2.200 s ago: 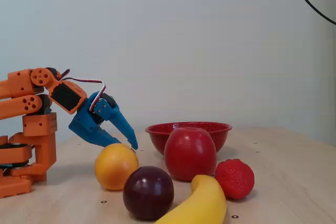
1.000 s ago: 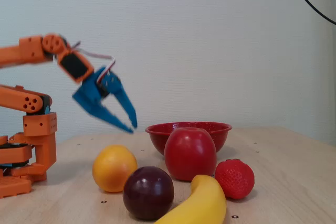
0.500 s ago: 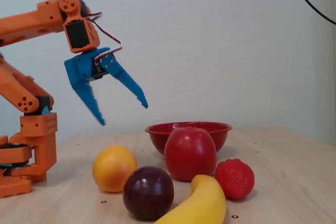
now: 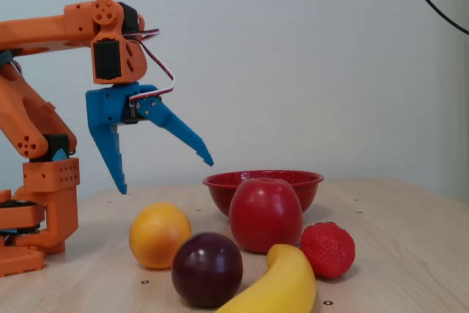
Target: Put the peach in the red bowl.
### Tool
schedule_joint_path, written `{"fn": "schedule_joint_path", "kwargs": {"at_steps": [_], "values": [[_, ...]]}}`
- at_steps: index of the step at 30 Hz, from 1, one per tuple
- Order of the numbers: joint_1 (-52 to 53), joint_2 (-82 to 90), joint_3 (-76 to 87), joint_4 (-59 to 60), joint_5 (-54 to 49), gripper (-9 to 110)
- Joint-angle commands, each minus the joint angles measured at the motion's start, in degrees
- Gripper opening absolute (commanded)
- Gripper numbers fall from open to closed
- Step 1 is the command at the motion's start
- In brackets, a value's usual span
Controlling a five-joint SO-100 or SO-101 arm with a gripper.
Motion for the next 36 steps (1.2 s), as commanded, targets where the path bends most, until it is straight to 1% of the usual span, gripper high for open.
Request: {"fn": "schedule_joint_path", "kwargs": {"at_steps": [1,18,36], "values": [[-1.41,0.18,0.44,-3.34,1.85,50],[-1.14,-5.71,16.0,-23.29,5.27,51],[-1.58,-10.55,21.45,-33.05,5.71,53]]}}
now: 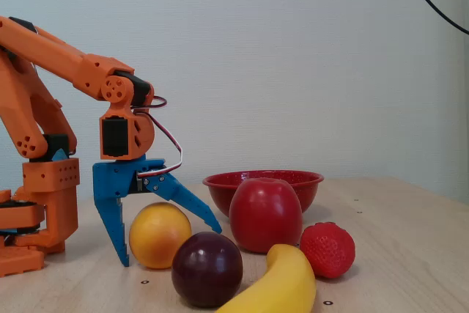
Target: Put the peach in the red bowl.
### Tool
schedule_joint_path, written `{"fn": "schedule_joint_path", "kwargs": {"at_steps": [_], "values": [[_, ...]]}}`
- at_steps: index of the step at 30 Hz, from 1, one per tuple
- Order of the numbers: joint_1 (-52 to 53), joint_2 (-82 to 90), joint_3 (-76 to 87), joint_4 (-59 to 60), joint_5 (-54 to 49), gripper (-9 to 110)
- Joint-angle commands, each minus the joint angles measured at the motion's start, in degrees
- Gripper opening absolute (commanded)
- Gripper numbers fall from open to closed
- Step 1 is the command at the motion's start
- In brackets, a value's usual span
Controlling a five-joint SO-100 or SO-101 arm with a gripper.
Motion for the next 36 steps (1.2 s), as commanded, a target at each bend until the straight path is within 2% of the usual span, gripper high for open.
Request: {"fn": "schedule_joint_path", "kwargs": {"at_steps": [1,16,27,36], "values": [[-0.97,0.09,-0.18,-2.11,1.41,53],[-1.14,-0.97,0.18,-3.52,1.85,48],[-1.41,-0.44,0.26,-3.16,2.02,39],[-1.41,-0.35,0.18,-2.99,2.11,27]]}}
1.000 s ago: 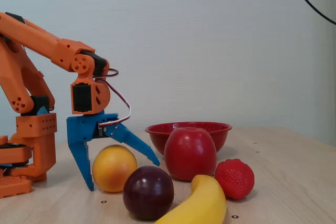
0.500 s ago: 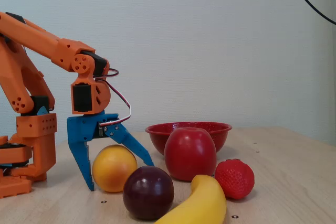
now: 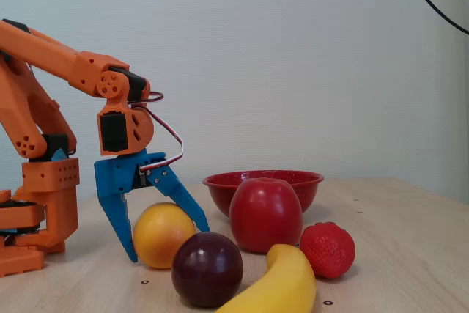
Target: Put the peach in the red bowl.
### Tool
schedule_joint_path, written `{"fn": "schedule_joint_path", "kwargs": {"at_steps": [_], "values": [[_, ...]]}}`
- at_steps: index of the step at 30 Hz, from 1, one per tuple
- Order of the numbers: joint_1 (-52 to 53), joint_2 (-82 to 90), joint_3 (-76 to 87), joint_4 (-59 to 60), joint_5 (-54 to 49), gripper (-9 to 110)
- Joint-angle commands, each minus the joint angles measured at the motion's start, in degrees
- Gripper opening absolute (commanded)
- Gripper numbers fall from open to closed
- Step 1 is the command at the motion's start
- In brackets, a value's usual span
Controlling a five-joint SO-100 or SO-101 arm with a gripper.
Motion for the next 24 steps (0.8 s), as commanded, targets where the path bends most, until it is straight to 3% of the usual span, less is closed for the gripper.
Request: {"fn": "schedule_joint_path", "kwargs": {"at_steps": [1,5,8,24], "values": [[-1.05,-0.79,-0.44,-1.58,0.88,25],[-1.05,-0.79,-0.09,-1.67,1.05,16],[-0.79,-0.79,0.09,-1.41,0.79,0],[0.97,6.15,-10.99,13.36,-2.9,0]]}}
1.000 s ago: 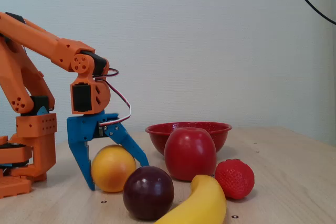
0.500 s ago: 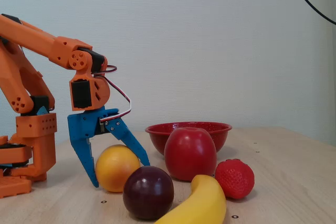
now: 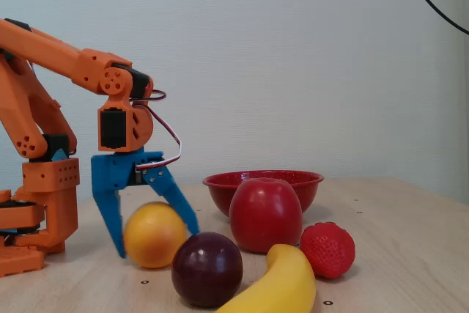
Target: Put the peach in the red bowl.
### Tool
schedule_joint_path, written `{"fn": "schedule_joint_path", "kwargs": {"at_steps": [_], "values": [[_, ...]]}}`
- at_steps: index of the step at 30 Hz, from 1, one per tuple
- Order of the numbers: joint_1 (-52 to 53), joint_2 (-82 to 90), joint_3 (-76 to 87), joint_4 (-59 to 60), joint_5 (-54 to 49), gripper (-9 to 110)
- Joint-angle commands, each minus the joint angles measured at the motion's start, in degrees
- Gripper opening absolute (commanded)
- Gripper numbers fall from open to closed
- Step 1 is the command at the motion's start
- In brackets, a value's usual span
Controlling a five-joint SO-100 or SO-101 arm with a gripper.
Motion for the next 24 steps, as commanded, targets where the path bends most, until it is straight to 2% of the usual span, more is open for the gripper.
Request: {"fn": "schedule_joint_path", "kwargs": {"at_steps": [1,13,19,24], "values": [[1.85,4.57,-10.11,5.89,-3.08,0],[21.01,2.29,-46.32,29.88,-16.17,0],[36.91,-8.53,-61.26,29.88,-26.54,0],[45.53,-21.27,-71.98,26.1,-30.59,0]]}}
